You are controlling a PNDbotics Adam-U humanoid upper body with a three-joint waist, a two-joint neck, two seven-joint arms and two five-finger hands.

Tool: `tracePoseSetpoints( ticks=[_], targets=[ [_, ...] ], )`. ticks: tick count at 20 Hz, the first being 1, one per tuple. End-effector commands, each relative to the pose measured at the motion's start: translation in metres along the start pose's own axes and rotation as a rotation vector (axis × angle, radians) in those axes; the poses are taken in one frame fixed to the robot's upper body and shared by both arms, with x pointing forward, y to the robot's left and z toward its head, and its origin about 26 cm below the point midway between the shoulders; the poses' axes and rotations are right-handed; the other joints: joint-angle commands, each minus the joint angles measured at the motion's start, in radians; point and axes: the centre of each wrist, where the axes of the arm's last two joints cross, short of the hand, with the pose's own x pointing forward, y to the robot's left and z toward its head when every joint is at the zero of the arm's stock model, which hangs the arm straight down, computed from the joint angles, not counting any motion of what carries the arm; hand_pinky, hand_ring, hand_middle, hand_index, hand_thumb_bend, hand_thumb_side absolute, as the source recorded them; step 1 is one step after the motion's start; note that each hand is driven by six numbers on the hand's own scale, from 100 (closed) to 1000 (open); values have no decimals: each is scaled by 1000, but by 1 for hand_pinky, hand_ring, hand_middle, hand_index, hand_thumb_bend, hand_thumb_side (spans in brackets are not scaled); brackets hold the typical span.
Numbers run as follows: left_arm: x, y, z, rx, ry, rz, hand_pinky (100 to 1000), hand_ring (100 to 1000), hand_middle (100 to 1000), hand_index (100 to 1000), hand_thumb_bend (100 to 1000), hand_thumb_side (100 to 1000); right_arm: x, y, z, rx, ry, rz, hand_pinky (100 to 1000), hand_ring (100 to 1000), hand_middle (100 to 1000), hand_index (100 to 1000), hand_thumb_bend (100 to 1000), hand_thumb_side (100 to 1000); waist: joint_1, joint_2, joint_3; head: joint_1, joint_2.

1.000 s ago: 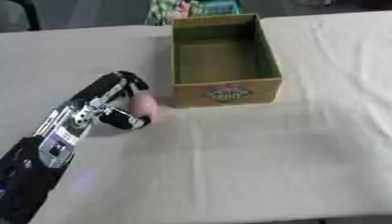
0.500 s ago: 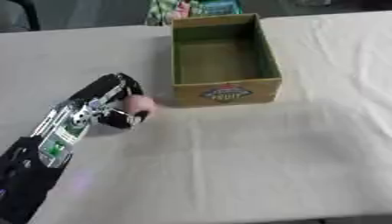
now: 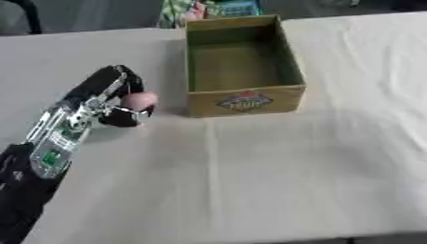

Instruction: Pick up objects on the table and place them in the box.

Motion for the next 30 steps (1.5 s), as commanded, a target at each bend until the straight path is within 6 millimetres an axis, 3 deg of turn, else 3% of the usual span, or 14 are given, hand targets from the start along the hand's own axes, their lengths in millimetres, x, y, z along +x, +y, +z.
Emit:
tracePoseSetpoints(
  ticks=[1, 3, 4, 10, 16, 22, 24, 26, 29, 30],
  targets=[
    [10, 31, -5, 80, -37, -60, 532, 394, 385, 457, 260, 100, 6, -6, -4, 0, -20, 15, 640, 712, 700, 814, 100, 272, -4, -21, -3, 1, 0],
    [21, 39, -15, 101, -67, -85, 544, 405, 394, 466, 226, 103, 6, -5, -4, 6, -18, 12, 640, 712, 700, 814, 100, 271, -5, -23, -6, 5, 0],
    [27, 42, -21, 110, -80, -100, 543, 406, 395, 467, 264, 100, 6, -4, -4, 10, -17, 11, 640, 712, 700, 814, 100, 272, -6, -24, -9, 6, 0],
    [48, 43, -59, 117, -98, -139, 561, 421, 411, 483, 266, 100, 6, 0, -5, 33, -17, 4, 640, 711, 700, 814, 100, 272, -8, -24, -37, 22, -2],
    [66, 19, -91, 114, -91, -113, 583, 446, 436, 507, 277, 100, 9, 9, -8, 76, -23, -11, 640, 712, 700, 814, 100, 271, -4, -24, -75, 48, -11],
    [64, -5, -112, 134, -44, -130, 612, 507, 503, 573, 311, 100, 13, 16, -13, 115, -36, -21, 640, 711, 700, 814, 100, 270, 7, -19, -120, 73, -18],
    [60, -14, -117, 137, -32, -149, 641, 562, 572, 640, 387, 100, 13, 17, -14, 121, -39, -22, 640, 711, 700, 814, 100, 270, 11, -18, -129, 79, -20],
    [56, -23, -121, 137, -21, -177, 697, 638, 661, 721, 533, 103, 14, 18, -14, 123, -40, -23, 640, 711, 700, 813, 100, 269, 13, -18, -134, 81, -22],
    [52, -28, -122, 174, 2, -225, 749, 737, 766, 805, 888, 358, 13, 17, -13, 121, -38, -23, 640, 711, 700, 813, 100, 268, 14, -18, -135, 80, -24],
    [51, -30, -122, 188, 11, -238, 753, 744, 776, 810, 940, 398, 13, 17, -13, 119, -37, -22, 640, 711, 700, 813, 100, 268, 15, -18, -135, 79, -24]
  ],
)
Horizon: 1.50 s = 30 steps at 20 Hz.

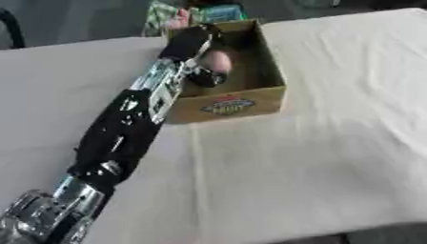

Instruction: Pick up objects on the table and place them in the box.

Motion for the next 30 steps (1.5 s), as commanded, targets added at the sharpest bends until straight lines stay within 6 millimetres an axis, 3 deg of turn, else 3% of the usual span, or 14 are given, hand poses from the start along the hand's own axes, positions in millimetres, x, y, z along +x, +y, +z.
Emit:
tracePoseSetpoints(
  ticks=[1, 6, 13, 17, 18, 20, 21, 23, 26, 30],
  targets=[
    [-2, 8, -5, 74, 20, -51, 759, 753, 788, 818, 993, 435, 8, -5, -4, -3, -27, 7, 640, 711, 700, 813, 100, 267, -5, -13, 1, 0, -13],
    [-4, 11, -3, 108, 23, -39, 756, 753, 802, 827, 1000, 504, 8, -6, -4, -10, -27, 8, 640, 711, 700, 813, 100, 267, -3, -11, 17, -6, -17],
    [1, 46, 5, 211, -35, 58, 722, 721, 781, 806, 981, 496, 7, -8, -3, -18, -25, 11, 640, 711, 699, 813, 100, 266, -6, -10, 49, -26, -19],
    [-9, 69, 18, 302, -50, 108, 651, 629, 725, 773, 933, 478, 6, -10, -2, -31, -23, 16, 640, 711, 699, 813, 100, 259, -8, -8, 69, -42, -21],
    [-13, 71, 23, 325, -45, 122, 638, 614, 681, 747, 876, 467, 6, -11, -2, -35, -22, 18, 640, 711, 699, 813, 100, 266, -8, -8, 75, -47, -20],
    [-23, 73, 35, 371, -30, 151, 609, 590, 653, 719, 782, 462, 6, -12, -1, -43, -24, 18, 640, 711, 699, 814, 100, 267, -10, -6, 87, -58, -22],
    [-27, 72, 41, 388, -25, 166, 609, 590, 653, 719, 782, 462, 6, -12, -1, -46, -25, 18, 640, 711, 699, 814, 100, 267, -11, -6, 91, -61, -22],
    [-35, 72, 54, 424, -7, 193, 586, 568, 626, 694, 620, 467, 7, -13, -1, -52, -28, 19, 640, 712, 700, 815, 100, 267, -13, -1, 105, -70, -22],
    [-49, 71, 76, 459, 49, 228, 576, 561, 620, 689, 564, 491, 7, -16, -1, -66, -30, 23, 641, 713, 700, 816, 100, 266, -13, 5, 122, -84, -19],
    [-60, 89, 135, 501, 78, 616, 570, 555, 613, 675, 547, 500, 7, -16, -1, -72, -31, 22, 641, 712, 700, 816, 100, 266, -14, 9, 140, -95, -7]
  ],
)
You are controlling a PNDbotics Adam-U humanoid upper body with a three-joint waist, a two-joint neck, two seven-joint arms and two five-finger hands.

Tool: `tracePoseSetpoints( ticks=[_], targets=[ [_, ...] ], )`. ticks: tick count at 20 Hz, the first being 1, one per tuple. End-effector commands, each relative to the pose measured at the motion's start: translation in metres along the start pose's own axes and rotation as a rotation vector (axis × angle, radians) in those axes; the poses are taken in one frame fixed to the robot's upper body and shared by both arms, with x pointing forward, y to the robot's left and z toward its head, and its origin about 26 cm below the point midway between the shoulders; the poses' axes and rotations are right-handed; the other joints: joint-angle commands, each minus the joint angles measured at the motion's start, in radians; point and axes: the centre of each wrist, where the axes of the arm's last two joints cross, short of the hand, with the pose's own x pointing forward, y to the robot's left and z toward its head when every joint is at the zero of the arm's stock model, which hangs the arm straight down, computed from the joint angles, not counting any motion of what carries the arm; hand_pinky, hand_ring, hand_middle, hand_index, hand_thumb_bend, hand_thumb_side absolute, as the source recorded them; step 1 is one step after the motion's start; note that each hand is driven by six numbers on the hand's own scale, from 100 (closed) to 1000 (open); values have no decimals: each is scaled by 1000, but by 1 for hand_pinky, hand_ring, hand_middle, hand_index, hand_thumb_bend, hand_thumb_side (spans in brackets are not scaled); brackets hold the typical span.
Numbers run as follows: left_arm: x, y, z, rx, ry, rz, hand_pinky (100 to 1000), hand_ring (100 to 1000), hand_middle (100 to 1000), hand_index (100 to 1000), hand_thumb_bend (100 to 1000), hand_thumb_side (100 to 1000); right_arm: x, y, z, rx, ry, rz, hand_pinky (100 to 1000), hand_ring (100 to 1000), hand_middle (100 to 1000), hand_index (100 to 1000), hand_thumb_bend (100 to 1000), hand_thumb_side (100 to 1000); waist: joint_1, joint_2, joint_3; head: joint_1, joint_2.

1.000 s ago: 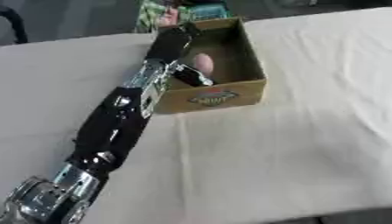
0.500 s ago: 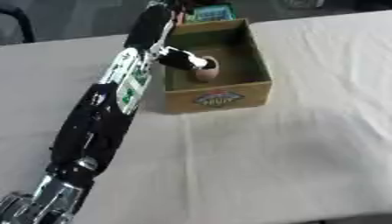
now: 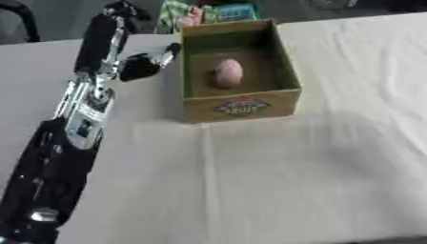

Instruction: Pick up objects on the table and place them in the box.

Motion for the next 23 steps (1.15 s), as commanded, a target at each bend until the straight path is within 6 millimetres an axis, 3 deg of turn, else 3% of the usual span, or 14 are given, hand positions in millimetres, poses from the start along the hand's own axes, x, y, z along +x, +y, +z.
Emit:
tracePoseSetpoints(
  ticks=[1, 9, 23],
  targets=[
    [10, 46, 11, 80, 20, 218, 566, 551, 610, 671, 539, 499, 8, -7, -4, -14, -26, 17, 641, 712, 700, 816, 100, 266, -8, -11, 7, -7, 6],
    [-12, 47, 51, 143, 167, 339, 554, 544, 603, 661, 521, 513, 8, -6, -2, -24, -27, 9, 645, 714, 700, 816, 100, 266, -16, -3, 21, 0, 23],
    [-20, 36, 67, 163, 224, 417, 549, 540, 599, 658, 512, 523, 9, -4, -1, -27, -32, 3, 645, 714, 699, 817, 100, 264, -12, -1, 20, 38, 42]
  ],
)
